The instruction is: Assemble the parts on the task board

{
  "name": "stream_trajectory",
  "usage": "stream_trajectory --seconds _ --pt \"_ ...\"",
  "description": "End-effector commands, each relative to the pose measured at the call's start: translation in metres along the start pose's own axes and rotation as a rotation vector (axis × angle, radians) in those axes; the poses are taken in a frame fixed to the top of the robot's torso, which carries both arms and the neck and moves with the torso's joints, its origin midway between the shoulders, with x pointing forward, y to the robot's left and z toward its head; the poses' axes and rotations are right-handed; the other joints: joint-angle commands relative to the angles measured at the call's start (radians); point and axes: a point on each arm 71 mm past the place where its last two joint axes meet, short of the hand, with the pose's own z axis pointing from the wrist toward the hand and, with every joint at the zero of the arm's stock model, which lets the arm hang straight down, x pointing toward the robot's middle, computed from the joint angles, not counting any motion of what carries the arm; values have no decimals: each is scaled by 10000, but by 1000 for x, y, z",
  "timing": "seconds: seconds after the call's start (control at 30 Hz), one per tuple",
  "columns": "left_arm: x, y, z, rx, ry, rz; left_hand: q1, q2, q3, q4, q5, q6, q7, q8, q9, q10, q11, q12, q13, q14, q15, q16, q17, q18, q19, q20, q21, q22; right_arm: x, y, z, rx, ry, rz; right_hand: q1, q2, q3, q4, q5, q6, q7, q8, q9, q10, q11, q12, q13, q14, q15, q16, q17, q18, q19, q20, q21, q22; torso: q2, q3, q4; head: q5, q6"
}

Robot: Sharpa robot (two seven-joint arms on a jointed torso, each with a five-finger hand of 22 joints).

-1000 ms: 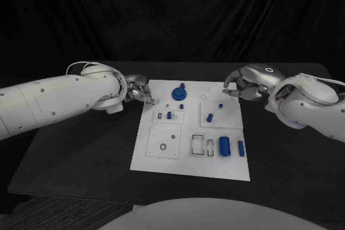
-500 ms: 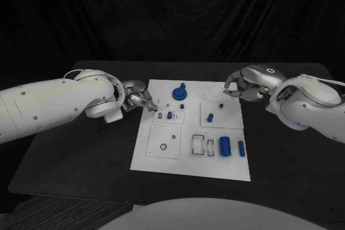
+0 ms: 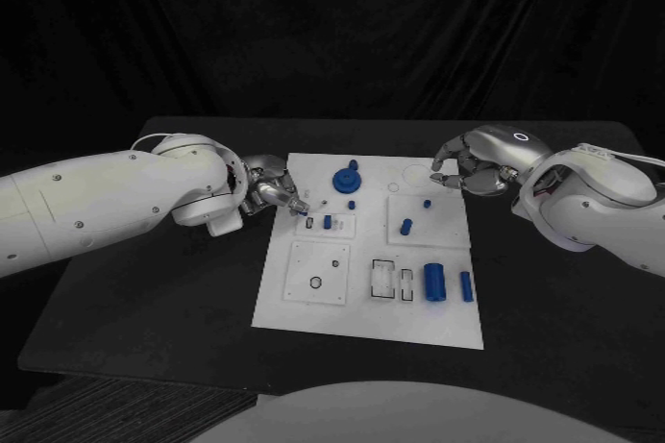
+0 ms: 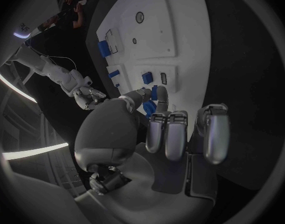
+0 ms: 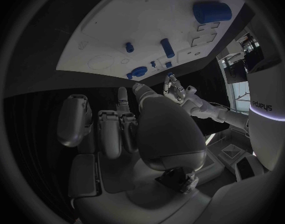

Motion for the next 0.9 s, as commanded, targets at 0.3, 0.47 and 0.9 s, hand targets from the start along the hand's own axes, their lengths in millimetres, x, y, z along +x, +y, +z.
stream_trajectory --seconds 0.3,0.47,0.9 --pt "10 0 7 -30 409 42 -1 148 631 -546 -16 -94 -8 -30 -13 1028 -57 -5 2617 1057 -60 27 2635 169 53 -47 -81 2117 2 0 0 141 -1 17 143 16 65 -16 134 45 11 29 -10 1048 -63 36 2634 929 -60 -43 2208 180 -59 -18 -45 1669 2 -4 -14 14 -2" --pt "13 1 9 -73 520 49 -8 167 626 -538 3 -104 -2 -34 -12 1028 -53 -5 2617 1057 -57 27 2635 177 33 -46 -111 2107 2 0 0 135 -10 23 156 15 74 -26 161 47 11 30 -10 1048 -63 36 2634 929 -60 -41 2210 179 -57 -18 -42 1670 -8 10 -17 11 -2" --pt "16 3 14 -118 466 544 -36 205 601 -513 27 -109 8 -32 -5 1028 -43 -5 2617 1057 -49 27 2635 176 30 -41 -112 2108 3 0 0 144 -1 23 174 12 88 -41 203 48 12 28 -10 1048 -61 36 2634 931 -61 -34 2217 179 -57 -18 -46 1670 -1 2 -10 7 -2"
